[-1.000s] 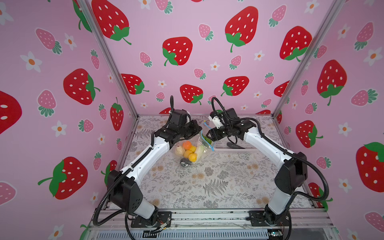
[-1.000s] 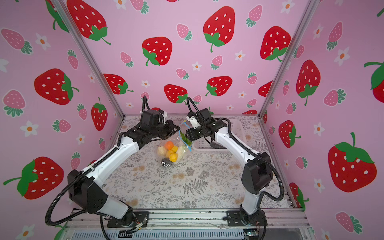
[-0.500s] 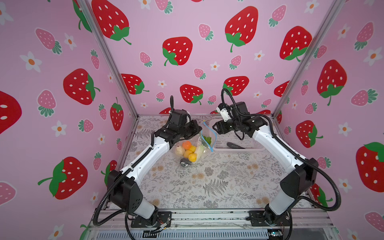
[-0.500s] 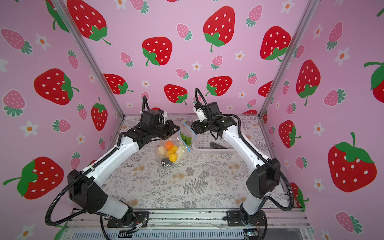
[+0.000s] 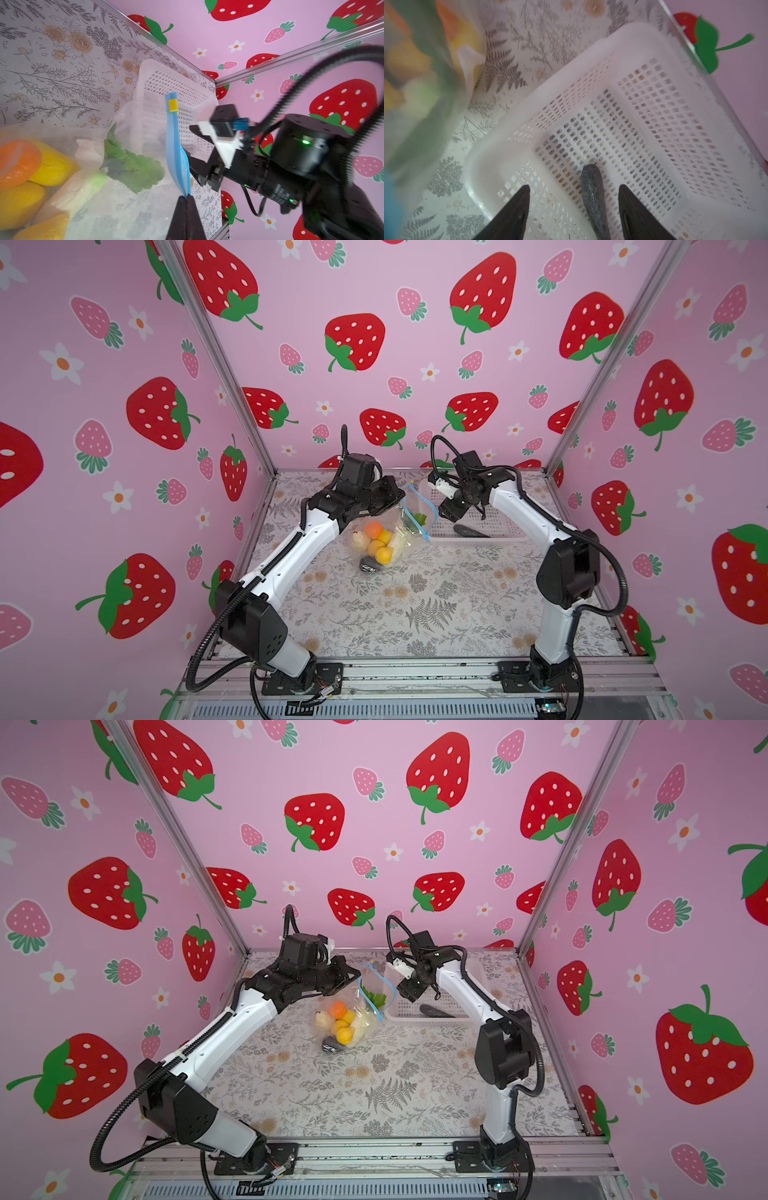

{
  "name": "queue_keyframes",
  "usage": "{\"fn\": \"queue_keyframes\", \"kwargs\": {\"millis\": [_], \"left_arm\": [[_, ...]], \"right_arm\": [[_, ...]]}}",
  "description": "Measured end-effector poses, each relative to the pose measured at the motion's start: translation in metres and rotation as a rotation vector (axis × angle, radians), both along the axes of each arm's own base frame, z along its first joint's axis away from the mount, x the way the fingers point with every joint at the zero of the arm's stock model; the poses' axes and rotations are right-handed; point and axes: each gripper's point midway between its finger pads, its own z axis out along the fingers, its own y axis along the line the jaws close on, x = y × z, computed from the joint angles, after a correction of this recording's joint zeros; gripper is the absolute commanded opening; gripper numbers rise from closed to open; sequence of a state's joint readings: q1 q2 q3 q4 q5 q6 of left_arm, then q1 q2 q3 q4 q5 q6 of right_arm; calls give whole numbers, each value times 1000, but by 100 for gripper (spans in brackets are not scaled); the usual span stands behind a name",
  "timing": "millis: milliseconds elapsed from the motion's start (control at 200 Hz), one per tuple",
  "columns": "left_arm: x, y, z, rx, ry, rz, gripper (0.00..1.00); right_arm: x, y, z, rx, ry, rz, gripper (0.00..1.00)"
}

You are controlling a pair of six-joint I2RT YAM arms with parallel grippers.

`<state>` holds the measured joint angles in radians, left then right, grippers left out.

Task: Place the food in the zip-top bag and seal the zipper
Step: 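Move the right gripper back over the basket to the grey eggplant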

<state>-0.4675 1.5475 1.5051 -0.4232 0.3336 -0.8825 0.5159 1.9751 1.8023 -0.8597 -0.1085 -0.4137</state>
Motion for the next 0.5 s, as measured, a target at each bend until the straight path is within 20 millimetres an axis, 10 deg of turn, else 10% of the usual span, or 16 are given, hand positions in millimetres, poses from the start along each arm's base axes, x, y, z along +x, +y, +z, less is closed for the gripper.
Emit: {"fn": "queue_keyframes", "kwargs": {"millis": [500], "left_arm": [[-2, -2, -1, -3, 6, -10, 0]], "right_arm": [[9, -67, -39, -107, 99, -75, 68]]}}
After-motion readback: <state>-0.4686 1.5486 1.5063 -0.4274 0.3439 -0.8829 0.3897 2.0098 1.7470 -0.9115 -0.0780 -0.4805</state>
